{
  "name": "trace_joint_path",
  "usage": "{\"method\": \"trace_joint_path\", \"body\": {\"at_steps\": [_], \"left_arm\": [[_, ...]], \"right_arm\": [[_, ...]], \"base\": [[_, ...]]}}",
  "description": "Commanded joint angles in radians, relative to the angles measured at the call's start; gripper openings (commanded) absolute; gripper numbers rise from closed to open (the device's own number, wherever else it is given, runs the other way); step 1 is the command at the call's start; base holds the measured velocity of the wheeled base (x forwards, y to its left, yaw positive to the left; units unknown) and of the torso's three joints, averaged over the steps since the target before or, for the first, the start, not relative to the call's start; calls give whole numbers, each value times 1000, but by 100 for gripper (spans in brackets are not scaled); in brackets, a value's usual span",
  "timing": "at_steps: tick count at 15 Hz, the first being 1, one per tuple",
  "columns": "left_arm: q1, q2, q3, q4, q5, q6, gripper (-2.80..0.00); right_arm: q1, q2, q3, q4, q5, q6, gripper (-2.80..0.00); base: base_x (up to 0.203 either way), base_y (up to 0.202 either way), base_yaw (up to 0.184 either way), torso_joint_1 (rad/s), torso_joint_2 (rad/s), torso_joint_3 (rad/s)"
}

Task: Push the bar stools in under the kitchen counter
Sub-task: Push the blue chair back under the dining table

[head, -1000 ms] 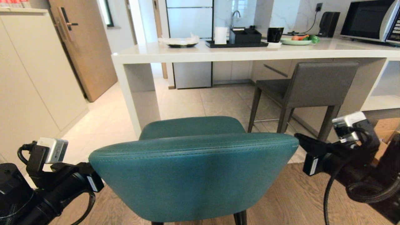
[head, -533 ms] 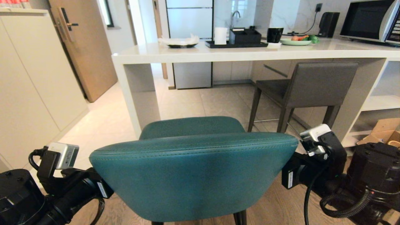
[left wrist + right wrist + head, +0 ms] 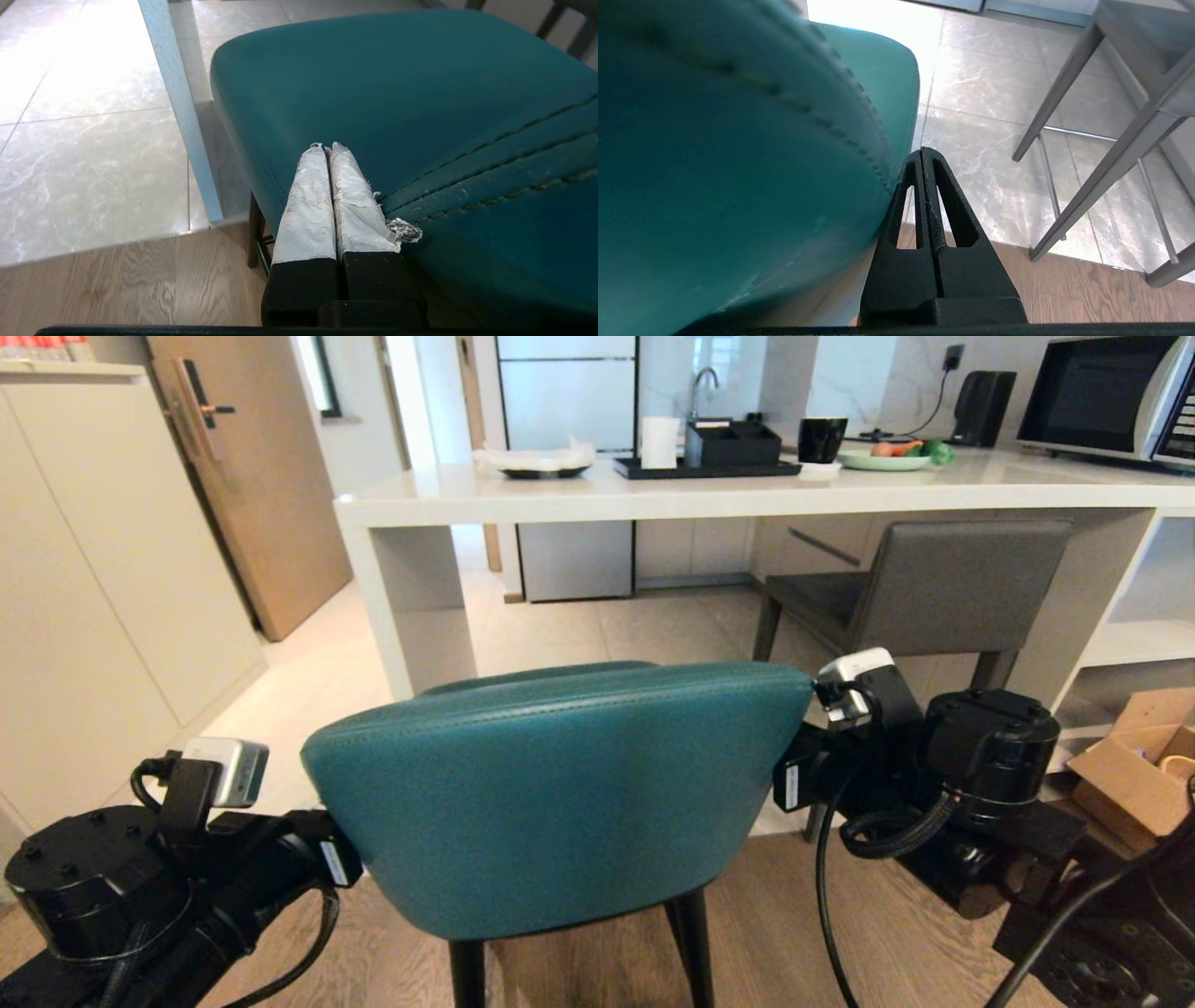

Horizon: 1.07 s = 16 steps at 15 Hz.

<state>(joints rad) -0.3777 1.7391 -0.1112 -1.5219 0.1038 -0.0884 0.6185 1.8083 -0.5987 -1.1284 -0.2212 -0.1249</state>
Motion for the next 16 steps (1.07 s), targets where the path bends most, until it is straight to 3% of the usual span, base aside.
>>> {"method": "trace_joint_path", "body": {"at_steps": [1,8,16], "left_arm": [[-4,68,-52,-8,-2,1,-280],[-8,188,-223,-8,19,5,-280],[44,284,-381,-8,23,13,-280]], "right_arm": [[5,20,-8,-5,10,-13,-280],[3,-52,62,-7,11,-17,-280],[-22,25,-5,-8,16,-12,-280]], "base": [[0,0,0,0,0,0],[0,0,0,0,0,0],[0,0,0,0,0,0]]}}
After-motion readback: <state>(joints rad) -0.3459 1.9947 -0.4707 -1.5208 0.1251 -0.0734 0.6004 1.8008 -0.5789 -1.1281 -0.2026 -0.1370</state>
